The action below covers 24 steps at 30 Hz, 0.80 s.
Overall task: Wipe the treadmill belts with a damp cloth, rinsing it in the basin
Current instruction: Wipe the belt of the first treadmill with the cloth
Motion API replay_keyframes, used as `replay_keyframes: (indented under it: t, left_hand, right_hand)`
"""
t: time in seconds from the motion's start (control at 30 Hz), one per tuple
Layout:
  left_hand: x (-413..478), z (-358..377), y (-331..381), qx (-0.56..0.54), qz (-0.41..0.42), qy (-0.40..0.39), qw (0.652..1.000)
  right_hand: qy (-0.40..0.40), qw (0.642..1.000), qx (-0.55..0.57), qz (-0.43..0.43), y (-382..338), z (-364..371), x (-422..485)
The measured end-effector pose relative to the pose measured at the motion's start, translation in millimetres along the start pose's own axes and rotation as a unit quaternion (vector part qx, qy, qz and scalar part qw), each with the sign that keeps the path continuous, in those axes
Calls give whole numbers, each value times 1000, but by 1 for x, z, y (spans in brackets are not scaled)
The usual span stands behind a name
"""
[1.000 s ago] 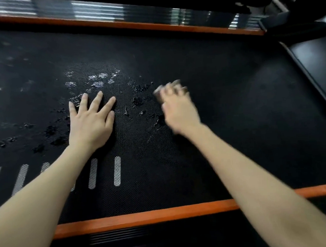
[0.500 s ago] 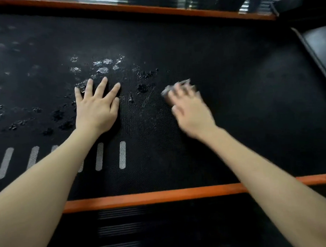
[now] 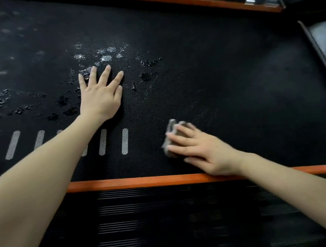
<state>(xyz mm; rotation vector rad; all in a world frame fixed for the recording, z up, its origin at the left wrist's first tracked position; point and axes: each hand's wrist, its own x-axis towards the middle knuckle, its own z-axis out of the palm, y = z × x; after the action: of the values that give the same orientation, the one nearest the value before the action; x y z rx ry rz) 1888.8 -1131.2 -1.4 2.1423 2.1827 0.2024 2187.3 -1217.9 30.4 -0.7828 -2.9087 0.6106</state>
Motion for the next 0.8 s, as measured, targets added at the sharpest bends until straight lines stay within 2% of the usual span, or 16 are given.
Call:
replay_keyframes:
  t: [0.13,0.27,0.33,0.4,0.47,0.5,0.53,0.57,0.67,0.73,0.8]
  left_hand:
    - [0,0,-2,0,4,2,1000]
    - [0,-1,-6,-4,4,4,1000]
    - [0,0,-5,-4,8,4,1000]
    - [0,2,-6,-3,9,7,1000]
    - [1,3,-5,0,5,6,1000]
    - [1,3,-4,1,4,4,1000]
    - [2,4,-3,1,3,3,1000]
    - [3,4,-2,0,2,3,1000]
    - [1,3,-4,-1,2,4,1000]
    - [0,3,-6,0,6,5,1000]
    - [0,2,-7,2,6,5,1000]
  right_hand:
    - [4,995,-4,-103,-41,29,82]
    - [22,998,-2,-64,-32,17,60]
    - [61,998,-18,25,8,2,8]
    - [120,976,-45,178,58,-19,-43]
    - [166,911,-41,375,93,-40,-61]
    - [173,880,-39,441,100,-43,-50]
    - [175,872,-52,455,96,-41,-29]
    - [169,884,-66,431,83,-35,-2]
    - [123,958,-122,230,26,3,67]
    - [74,980,-105,149,-4,18,75]
    - [73,985,-100,117,6,7,61]
